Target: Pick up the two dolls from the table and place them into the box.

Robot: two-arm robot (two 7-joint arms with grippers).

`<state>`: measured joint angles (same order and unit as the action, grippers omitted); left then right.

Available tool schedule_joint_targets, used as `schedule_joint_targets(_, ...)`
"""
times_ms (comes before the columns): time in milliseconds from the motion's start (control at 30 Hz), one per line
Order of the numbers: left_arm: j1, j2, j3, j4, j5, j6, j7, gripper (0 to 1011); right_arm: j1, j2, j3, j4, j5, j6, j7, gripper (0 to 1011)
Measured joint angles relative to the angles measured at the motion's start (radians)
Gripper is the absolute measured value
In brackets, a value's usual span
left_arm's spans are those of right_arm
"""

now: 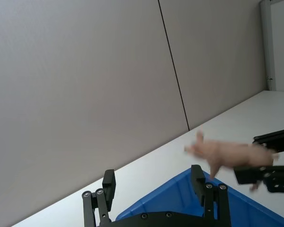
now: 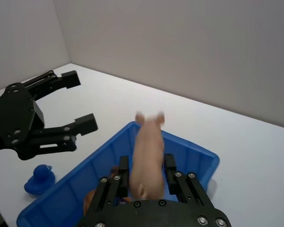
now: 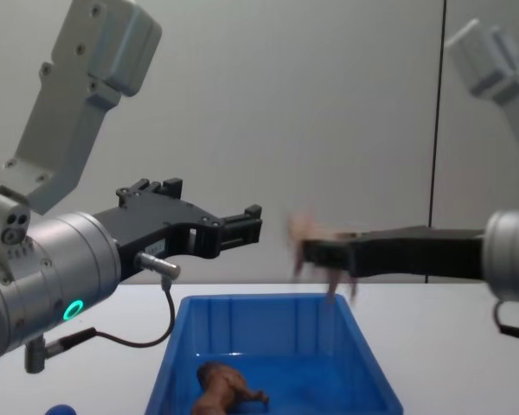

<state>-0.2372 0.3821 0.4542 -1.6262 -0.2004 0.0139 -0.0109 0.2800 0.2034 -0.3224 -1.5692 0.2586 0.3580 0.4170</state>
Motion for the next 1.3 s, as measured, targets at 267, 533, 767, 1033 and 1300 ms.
schedule_joint_targets(267, 0.000, 0.000, 0.000, 0.000, 0.000, 0.000, 0.000, 1001, 0.037, -0.026, -0.018, 0.044, -0.018, 0.020, 0.039, 694)
schedule_joint_targets(533, 0.000, 0.000, 0.000, 0.000, 0.000, 0.000, 0.000, 1001, 0.042, -0.023, -0.020, 0.062, -0.027, 0.008, 0.049, 894)
schedule_joint_targets(767, 0.000, 0.000, 0.000, 0.000, 0.000, 0.000, 0.000, 1001, 0.013, 0.008, -0.006, 0.051, -0.017, -0.035, 0.042, 1001)
schedule_joint_targets(1033, 0.000, 0.000, 0.000, 0.000, 0.000, 0.000, 0.000, 1001, -0.037, 0.057, 0.022, 0.016, 0.025, -0.085, 0.021, 1001)
schedule_joint_targets(1300, 0.000, 0.000, 0.000, 0.000, 0.000, 0.000, 0.000, 1001, -0.095, 0.112, 0.057, -0.019, 0.082, -0.130, -0.008, 1001)
